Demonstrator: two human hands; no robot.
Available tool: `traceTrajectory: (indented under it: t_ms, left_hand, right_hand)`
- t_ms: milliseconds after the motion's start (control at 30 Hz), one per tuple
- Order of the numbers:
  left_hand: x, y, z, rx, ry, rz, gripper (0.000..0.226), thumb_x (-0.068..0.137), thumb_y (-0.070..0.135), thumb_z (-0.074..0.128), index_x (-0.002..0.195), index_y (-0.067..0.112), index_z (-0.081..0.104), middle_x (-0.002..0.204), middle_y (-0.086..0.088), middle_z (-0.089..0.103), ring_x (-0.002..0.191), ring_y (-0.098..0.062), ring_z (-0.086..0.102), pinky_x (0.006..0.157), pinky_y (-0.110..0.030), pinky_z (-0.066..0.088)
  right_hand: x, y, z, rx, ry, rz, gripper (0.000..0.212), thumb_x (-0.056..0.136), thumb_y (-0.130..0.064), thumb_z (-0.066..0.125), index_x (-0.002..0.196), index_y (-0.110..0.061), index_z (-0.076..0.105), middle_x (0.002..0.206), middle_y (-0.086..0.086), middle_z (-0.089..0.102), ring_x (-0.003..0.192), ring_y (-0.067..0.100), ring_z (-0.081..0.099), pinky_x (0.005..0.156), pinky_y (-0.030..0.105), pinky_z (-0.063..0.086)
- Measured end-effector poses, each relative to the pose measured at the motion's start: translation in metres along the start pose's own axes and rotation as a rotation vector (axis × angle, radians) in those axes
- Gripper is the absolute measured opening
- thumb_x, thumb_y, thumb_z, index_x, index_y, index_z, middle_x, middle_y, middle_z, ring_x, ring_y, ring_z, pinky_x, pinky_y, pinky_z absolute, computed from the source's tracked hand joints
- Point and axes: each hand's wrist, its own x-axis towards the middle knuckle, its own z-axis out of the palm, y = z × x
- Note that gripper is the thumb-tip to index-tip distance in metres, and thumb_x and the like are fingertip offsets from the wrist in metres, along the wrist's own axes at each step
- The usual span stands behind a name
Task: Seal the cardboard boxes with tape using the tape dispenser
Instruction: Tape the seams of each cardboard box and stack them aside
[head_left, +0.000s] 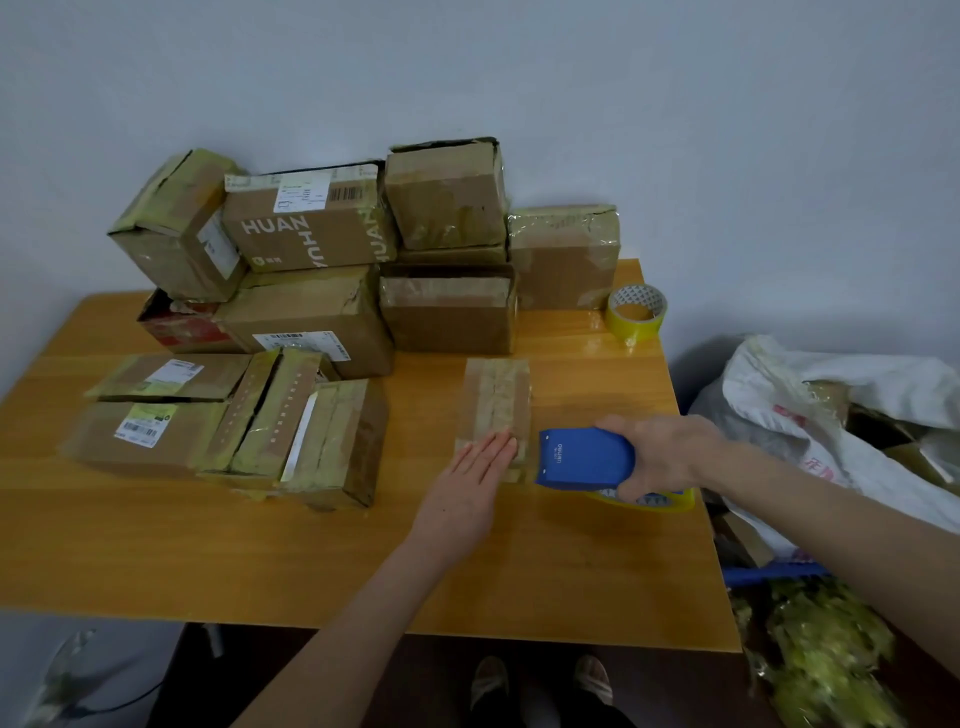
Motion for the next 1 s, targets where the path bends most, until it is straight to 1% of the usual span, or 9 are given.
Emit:
traceTrajectory:
  t_ms: [100, 300, 467, 600, 667, 733, 833, 933, 1000]
  left_hand:
    - [-0.001, 0.001, -0.002, -0.009, 0.003, -0.005, 0.074, 0.099, 0.006, 0.037, 0.142, 0.024, -0.021, 0.150, 0.008, -0.026, 0.135, -0.004, -0.027, 0.114, -0.024, -0.018]
    - [0.000, 0.002, 0.001, -0.004, -0.004, -0.010, 0.075, 0.099, 0.010, 0.039, 0.142, 0.024, -0.021, 0.150, 0.007, -0.026, 0.135, -0.004, -0.028, 0.114, -0.026, -0.018]
    - [0.000, -0.001, 0.002, 0.012, -0.003, 0.011, 0.075, 0.099, 0.011, 0.040, 0.148, 0.021, -0.017, 0.151, 0.007, -0.025, 0.135, -0.004, -0.028, 0.111, -0.024, -0.021]
    - [-0.001, 0.000, 0.003, 0.006, -0.006, 0.023, 0.075, 0.098, 0.010, 0.040, 0.151, 0.020, -0.012, 0.152, 0.007, -0.025, 0.136, -0.004, -0.026, 0.110, -0.024, -0.022]
    - [-0.001, 0.000, 0.002, -0.010, 0.018, 0.020, 0.073, 0.098, 0.010, 0.040, 0.152, 0.019, -0.010, 0.151, 0.008, -0.024, 0.139, -0.005, -0.022, 0.108, -0.023, -0.023]
    - [0.000, 0.001, 0.002, -0.012, 0.047, 0.017, 0.073, 0.098, 0.012, 0.040, 0.152, 0.019, -0.008, 0.153, 0.007, -0.021, 0.145, -0.008, -0.016, 0.108, -0.023, -0.023]
    - [0.000, 0.002, 0.005, -0.005, 0.066, 0.011, 0.073, 0.098, 0.014, 0.041, 0.153, 0.019, -0.007, 0.159, 0.004, -0.014, 0.147, -0.009, -0.012, 0.111, -0.024, -0.019]
    - [0.003, 0.003, 0.006, -0.007, 0.071, 0.021, 0.072, 0.098, 0.016, 0.041, 0.153, 0.018, -0.005, 0.161, 0.002, -0.010, 0.147, -0.010, -0.010, 0.114, -0.025, -0.016]
    - [0.005, 0.004, 0.005, -0.032, 0.078, 0.031, 0.069, 0.098, 0.015, 0.040, 0.154, 0.017, -0.001, 0.161, 0.002, -0.006, 0.148, -0.011, -0.007, 0.116, -0.025, -0.013]
  right_hand:
    - [0.007, -0.012, -0.006, -0.017, -0.028, 0.012, 0.071, 0.075, -0.052, 0.065, 0.138, -0.038, 0.033, 0.099, -0.008, 0.056, 0.092, 0.019, 0.053, 0.068, 0.031, 0.044]
    - [0.014, -0.019, -0.015, 0.018, -0.090, 0.027, 0.075, 0.071, -0.052, 0.068, 0.137, -0.037, 0.036, 0.110, -0.006, 0.057, 0.100, 0.021, 0.055, 0.085, 0.038, 0.053]
    - [0.019, -0.026, -0.024, -0.001, -0.126, 0.061, 0.064, 0.070, -0.054, 0.068, 0.126, -0.037, 0.043, 0.103, -0.009, 0.056, 0.095, 0.020, 0.055, 0.072, 0.031, 0.046]
    - [0.019, -0.018, -0.016, -0.160, -0.041, 0.153, 0.052, 0.068, -0.052, 0.065, 0.113, -0.031, 0.052, 0.089, -0.008, 0.060, 0.081, 0.018, 0.059, 0.061, 0.028, 0.043]
    - [0.014, -0.002, -0.018, 0.069, 0.036, 0.211, 0.052, 0.068, -0.050, 0.067, 0.114, -0.032, 0.053, 0.093, -0.007, 0.063, 0.081, 0.017, 0.060, 0.065, 0.030, 0.049]
    - [0.005, 0.007, -0.024, 0.529, 0.170, 0.209, 0.049, 0.073, -0.042, 0.074, 0.114, -0.030, 0.050, 0.103, -0.004, 0.061, 0.087, 0.017, 0.059, 0.073, 0.033, 0.052]
    - [0.014, 0.005, -0.011, 1.048, 0.325, 0.295, 0.051, 0.078, -0.037, 0.076, 0.115, -0.018, 0.048, 0.101, 0.001, 0.056, 0.082, 0.018, 0.057, 0.063, 0.028, 0.046]
    - [0.032, -0.004, 0.022, 1.433, 0.291, 0.436, 0.069, 0.069, -0.046, 0.080, 0.120, -0.008, 0.054, 0.103, 0.010, 0.062, 0.085, 0.027, 0.062, 0.072, 0.041, 0.054]
    - [0.037, -0.010, 0.039, 1.626, 0.229, 0.504, 0.060, 0.073, -0.045, 0.078, 0.116, -0.008, 0.059, 0.100, 0.012, 0.066, 0.085, 0.030, 0.065, 0.075, 0.046, 0.057]
